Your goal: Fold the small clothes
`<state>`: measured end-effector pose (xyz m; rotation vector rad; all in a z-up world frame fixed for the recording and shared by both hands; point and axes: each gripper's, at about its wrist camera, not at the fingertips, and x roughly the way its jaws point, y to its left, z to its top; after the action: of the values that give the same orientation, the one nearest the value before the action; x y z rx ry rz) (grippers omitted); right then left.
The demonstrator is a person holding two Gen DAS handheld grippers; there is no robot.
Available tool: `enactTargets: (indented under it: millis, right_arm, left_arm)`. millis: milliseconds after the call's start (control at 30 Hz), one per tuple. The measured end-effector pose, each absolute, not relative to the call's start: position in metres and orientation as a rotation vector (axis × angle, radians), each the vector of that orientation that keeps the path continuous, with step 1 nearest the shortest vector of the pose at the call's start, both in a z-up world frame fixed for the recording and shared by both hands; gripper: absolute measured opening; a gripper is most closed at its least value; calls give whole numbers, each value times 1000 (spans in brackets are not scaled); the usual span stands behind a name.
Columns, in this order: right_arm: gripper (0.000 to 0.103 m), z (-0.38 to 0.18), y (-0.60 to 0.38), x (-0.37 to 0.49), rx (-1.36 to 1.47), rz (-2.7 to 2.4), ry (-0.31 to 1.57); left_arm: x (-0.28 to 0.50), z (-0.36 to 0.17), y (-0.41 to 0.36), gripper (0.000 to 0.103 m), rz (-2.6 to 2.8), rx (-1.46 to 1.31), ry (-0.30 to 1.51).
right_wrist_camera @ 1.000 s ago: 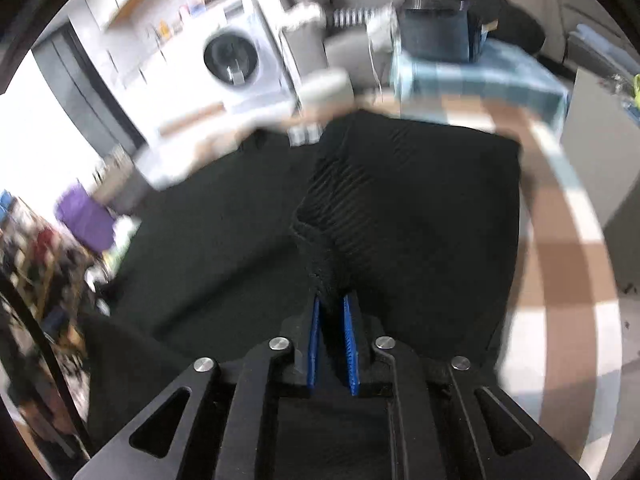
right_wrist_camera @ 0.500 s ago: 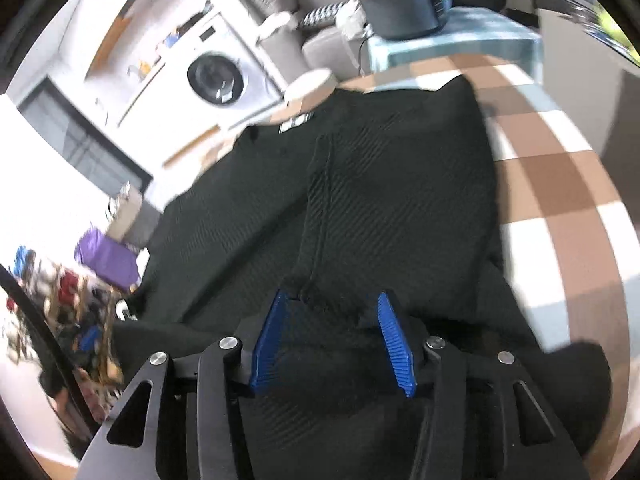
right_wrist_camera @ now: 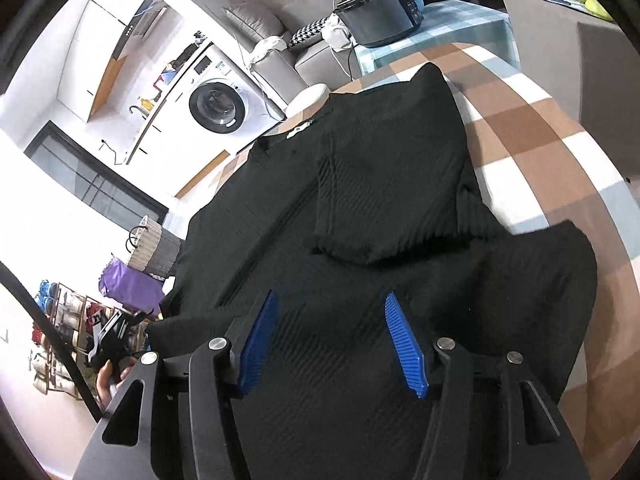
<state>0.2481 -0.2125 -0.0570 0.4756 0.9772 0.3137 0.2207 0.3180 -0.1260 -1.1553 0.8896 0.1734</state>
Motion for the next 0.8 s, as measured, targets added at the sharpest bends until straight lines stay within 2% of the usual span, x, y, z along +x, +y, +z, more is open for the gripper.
enactTargets:
  millis: [200,267,333,433,633,733,800]
  right_arm:
    - [58,-56,-216,242,492,299,967]
    - [58,-57,-218,241,498,289,966]
    - [58,-57,-220,238,511,284,966]
    - [58,-56,-224,231,524,278,952]
    - [58,-59,-235,218,575,265,929]
    - [58,-58,-239,213,578,267,922]
    - [58,-58,-242,210,581,263,920]
  left_arm:
    - [250,-140,320,71,189,-1207,894]
    - [259,-141,323,63,237,-1198,899]
    - [265,-136,322,33,276,-1151,883]
    - [273,-114,316,6,326,-1034,830]
    - [312,-27,261,4,298,-668,667]
    - [343,15,196,4,154,-449,611]
    - [362,25,148,4,-13,-355,629]
